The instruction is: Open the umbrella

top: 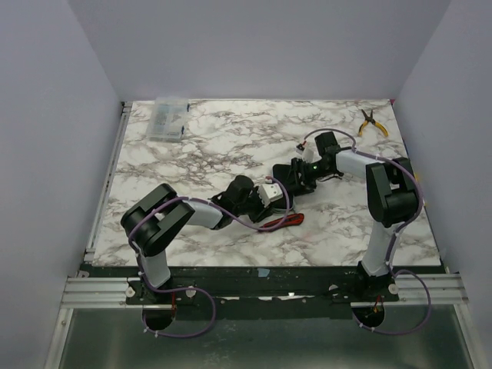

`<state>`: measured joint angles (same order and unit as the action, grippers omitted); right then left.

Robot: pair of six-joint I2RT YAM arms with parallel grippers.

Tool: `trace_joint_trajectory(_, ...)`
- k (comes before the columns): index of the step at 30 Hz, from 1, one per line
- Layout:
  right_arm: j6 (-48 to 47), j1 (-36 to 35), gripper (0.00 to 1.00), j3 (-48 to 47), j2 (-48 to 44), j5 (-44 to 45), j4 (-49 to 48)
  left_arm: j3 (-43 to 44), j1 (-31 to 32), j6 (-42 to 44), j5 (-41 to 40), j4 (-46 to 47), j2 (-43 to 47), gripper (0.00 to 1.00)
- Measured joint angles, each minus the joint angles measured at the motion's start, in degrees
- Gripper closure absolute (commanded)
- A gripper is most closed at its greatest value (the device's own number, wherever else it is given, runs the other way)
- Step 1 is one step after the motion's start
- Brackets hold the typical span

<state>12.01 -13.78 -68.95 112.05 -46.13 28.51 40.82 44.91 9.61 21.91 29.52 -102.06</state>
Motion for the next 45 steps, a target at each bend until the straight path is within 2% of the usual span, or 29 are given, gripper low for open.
trace_joint_trajectory(5,1.97,0.02,0.67,2.43,-1.53,0.46,-3.34,0.31,0.57,-3.98,-2.23,0.57,-0.44,0.73)
trace_joint_trajectory(10,3.43,0.35,0.77,3.30,-2.51,1.97,-4.98,1.97,0.70,-7.04,-4.22,-0.28,-1.29,0.85)
trace_joint_trajectory(14,4.09,0.35,0.88,3.80,-3.04,2.86,-5.75,1.90,0.72,-8.13,-4.96,-0.24,-1.27,0.99)
trace_joint_trajectory(17,4.09,0.35,0.99,4.02,-3.28,3.21,-5.99,1.44,0.70,-8.50,-5.62,0.35,-1.09,1.00)
trace_joint_trajectory(18,4.07,0.31,0.99,4.13,-3.32,3.39,-6.03,1.18,0.70,-8.52,-5.88,0.61,-0.98,1.00)
trace_joint_trajectory(34,4.98,0.22,0.99,4.63,-3.52,4.07,-6.40,-3.56,0.98,-7.58,-4.26,3.87,1.62,1.00)
trace_joint_trajectory(35,4.98,0.22,0.99,4.66,-3.54,4.09,-6.40,-3.56,0.98,-7.54,-4.17,3.80,1.62,0.99)
trace_joint_trajectory(38,5.09,0.17,0.99,4.87,-3.74,4.28,-6.62,-3.56,0.98,-7.48,-3.98,3.61,1.70,0.63)
trace_joint_trajectory(39,5.18,0.11,0.99,4.90,-3.76,4.35,-6.69,-3.54,0.98,-7.56,-3.85,3.48,1.70,0.58)
trace_joint_trajectory(41,5.79,0.11,0.99,4.94,-3.76,4.42,-6.80,-3.34,0.98,-8.68,-3.72,3.21,1.70,0.53)
trace_joint_trajectory(45,6.99,0.09,0.99,5.29,-3.89,4.59,-7.21,-2.38,1.86,-10.54,-5.05,2.01,1.70,0.51)
